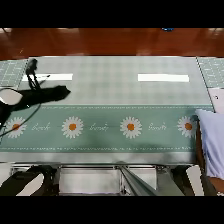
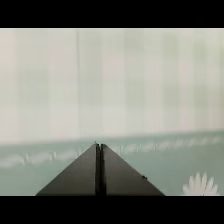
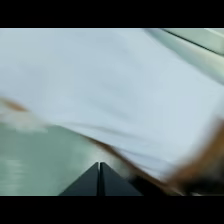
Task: Fold the shirts.
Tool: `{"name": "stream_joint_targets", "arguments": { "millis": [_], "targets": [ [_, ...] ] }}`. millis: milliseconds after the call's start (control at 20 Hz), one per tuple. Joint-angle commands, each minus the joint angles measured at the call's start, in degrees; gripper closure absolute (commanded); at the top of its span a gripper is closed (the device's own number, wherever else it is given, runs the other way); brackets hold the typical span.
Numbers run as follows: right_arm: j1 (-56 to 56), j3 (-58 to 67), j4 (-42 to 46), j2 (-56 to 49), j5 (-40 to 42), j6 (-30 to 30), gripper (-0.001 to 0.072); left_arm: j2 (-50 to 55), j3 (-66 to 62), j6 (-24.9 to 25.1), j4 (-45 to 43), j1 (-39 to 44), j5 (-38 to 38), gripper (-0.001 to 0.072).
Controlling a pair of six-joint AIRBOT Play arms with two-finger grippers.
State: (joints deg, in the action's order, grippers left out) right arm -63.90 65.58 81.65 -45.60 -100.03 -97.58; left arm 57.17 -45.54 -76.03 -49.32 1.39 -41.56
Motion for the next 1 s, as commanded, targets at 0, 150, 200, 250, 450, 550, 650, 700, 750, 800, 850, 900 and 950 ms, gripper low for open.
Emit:
{"name": "stream_joint_targets", "arguments": {
  "millis": [0, 150, 200, 250, 450, 550, 650, 700, 750, 800, 850, 900, 950],
  "targets": [
    [5.25, 2.45, -47.41, -5.29, 22.10, 5.81, 0.0687, 0.46, -12.70, 0.98, -0.07, -4.68, -4.96, 0.0687],
    [28.89, 4.35, -49.27, -10.36, 36.52, 13.86, 0.0687, 4.83, -28.81, 0.04, -7.37, 0.17, -13.40, 0.0688],
    [39.28, 5.35, -38.82, -12.98, 38.40, 13.29, 0.0688, 7.15, -34.01, -4.50, -15.98, 4.07, -15.89, 0.0689],
    [48.39, 5.66, -26.01, -15.87, 37.97, 10.62, 0.0688, 9.16, -37.38, -9.99, -24.24, 7.48, -18.25, 0.0688],
    [68.89, 5.66, 8.48, -25.88, 30.38, 0.37, 0.0687, 12.46, -32.00, -19.45, -35.93, 11.61, -32.24, 0.0687],
    [70.55, 5.66, 10.03, -28.83, 27.50, -0.20, 0.0687, 12.39, -23.54, -20.41, -35.50, 11.87, -30.60, 0.0687],
    [70.51, 5.64, 7.76, -30.32, 26.03, -0.50, 0.0688, 12.46, -18.29, -22.75, -35.26, 11.85, -28.41, 0.0686],
    [70.53, 5.60, 7.26, -30.45, 26.14, -0.42, 0.0687, 12.50, -17.35, -22.84, -35.23, 11.87, -27.91, 0.0686],
    [70.55, 5.60, 7.21, -30.42, 26.67, -0.48, 0.0687, 12.52, -17.11, -22.80, -35.10, 11.87, -27.93, 0.0686],
    [70.53, 5.60, 7.26, -30.40, 27.02, -0.50, 0.0687, 12.50, -17.14, -22.80, -35.10, 11.87, -27.91, 0.0686],
    [70.51, 5.62, 7.50, -30.40, 26.93, -0.48, 0.0687, 12.50, -17.14, -22.64, -35.12, 11.85, -27.91, 0.0686],
    [70.49, 5.66, 7.45, -30.40, 25.81, -0.79, 0.0687, 12.50, -17.14, -22.67, -35.15, 11.82, -28.02, 0.0686],
    [70.51, 5.66, 7.45, -30.40, 25.27, -0.72, 0.0687, 12.50, -17.14, -22.67, -35.15, 11.80, -28.04, 0.0687]
  ]
}}
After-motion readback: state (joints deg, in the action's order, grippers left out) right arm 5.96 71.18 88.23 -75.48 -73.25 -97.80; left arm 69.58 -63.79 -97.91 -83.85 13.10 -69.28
